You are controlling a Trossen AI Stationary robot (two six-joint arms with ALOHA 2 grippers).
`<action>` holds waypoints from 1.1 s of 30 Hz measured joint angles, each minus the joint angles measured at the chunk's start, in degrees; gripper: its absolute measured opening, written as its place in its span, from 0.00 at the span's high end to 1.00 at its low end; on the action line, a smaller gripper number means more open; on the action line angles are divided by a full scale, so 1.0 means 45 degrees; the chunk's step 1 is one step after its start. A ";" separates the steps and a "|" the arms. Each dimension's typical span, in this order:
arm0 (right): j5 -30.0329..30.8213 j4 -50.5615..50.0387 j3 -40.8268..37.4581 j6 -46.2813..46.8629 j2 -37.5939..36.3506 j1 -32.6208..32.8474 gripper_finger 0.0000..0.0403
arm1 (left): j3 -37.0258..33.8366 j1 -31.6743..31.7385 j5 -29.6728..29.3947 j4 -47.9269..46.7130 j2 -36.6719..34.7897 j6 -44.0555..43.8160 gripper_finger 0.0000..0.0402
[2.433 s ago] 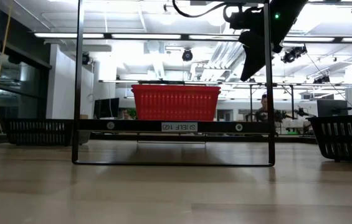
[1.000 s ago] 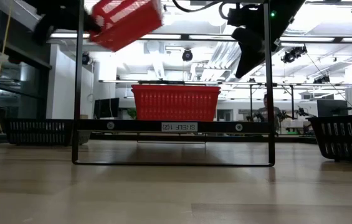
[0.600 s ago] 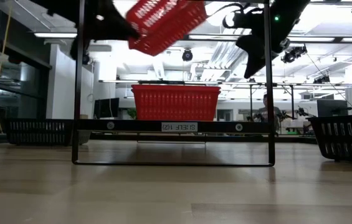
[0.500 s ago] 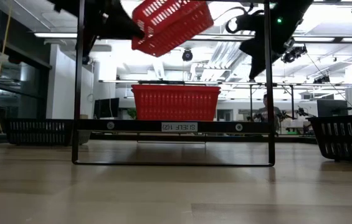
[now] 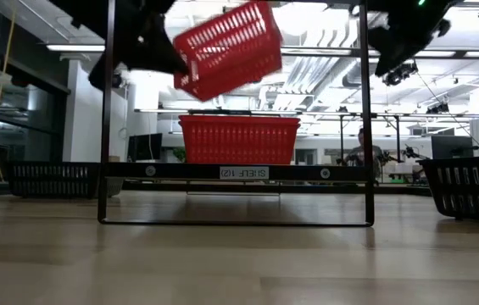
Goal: Stack baskets on shelf by color
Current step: Stack the red bin on the red bin on the shelf
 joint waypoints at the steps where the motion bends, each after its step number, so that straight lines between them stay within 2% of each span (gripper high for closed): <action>1: 0.0141 -0.0077 0.0000 0.0139 -0.0288 0.0186 1.00 | 0.0000 0.0089 0.0165 0.0202 0.0173 0.0025 1.00; 9: 0.0437 -0.0115 0.0000 0.0786 -0.1859 0.1467 1.00 | 0.0005 0.0613 0.1594 0.0881 0.0923 -0.0003 1.00; 21: 0.0752 -0.0115 0.0000 0.1034 -0.1924 0.2112 1.00 | 0.0005 0.0395 0.1729 0.0456 0.0846 0.0640 0.99; 33: 0.0801 -0.0164 0.0000 0.0985 -0.1924 0.2112 1.00 | 0.0005 0.0395 0.1809 0.0424 0.0846 0.1388 0.80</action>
